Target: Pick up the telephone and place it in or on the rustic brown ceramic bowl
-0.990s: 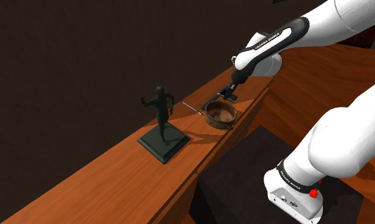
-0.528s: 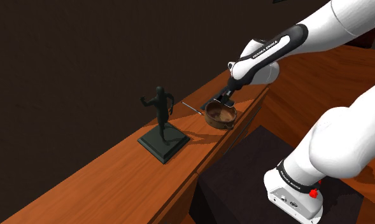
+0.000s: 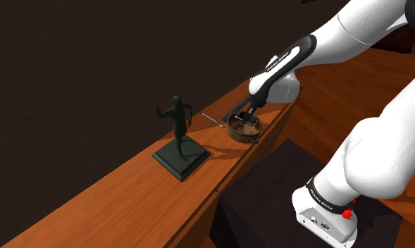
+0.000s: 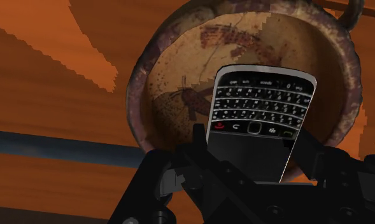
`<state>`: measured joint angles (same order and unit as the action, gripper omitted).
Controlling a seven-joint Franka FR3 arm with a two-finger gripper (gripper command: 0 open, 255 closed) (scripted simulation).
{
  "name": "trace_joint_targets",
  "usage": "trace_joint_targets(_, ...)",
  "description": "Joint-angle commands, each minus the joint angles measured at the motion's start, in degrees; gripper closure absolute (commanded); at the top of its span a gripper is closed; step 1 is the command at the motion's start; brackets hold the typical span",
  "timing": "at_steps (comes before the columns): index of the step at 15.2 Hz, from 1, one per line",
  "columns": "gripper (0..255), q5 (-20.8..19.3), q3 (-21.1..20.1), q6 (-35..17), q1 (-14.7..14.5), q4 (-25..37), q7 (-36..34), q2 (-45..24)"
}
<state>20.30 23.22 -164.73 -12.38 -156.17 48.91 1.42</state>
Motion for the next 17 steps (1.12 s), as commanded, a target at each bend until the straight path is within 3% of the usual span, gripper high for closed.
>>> trace_joint_targets(1,255,5.2,-0.2,-1.4,-0.8,0.5,4.0,-2.3)
trace_joint_targets(2,255,9.0,-0.7,-2.2,-1.0,0.9,6.9,-3.8)
trace_joint_targets(9,255,8.9,-0.9,-2.2,-0.8,0.8,6.9,-3.8)
trace_joint_targets(10,0,8.9,-0.9,-2.2,-0.8,0.8,6.9,-3.8)
trace_joint_targets(15,0,8.9,-0.9,-2.2,-0.8,0.8,6.9,-3.8)
trace_joint_targets(17,0,-4.2,1.7,0.9,-0.5,-1.0,-2.8,2.4)
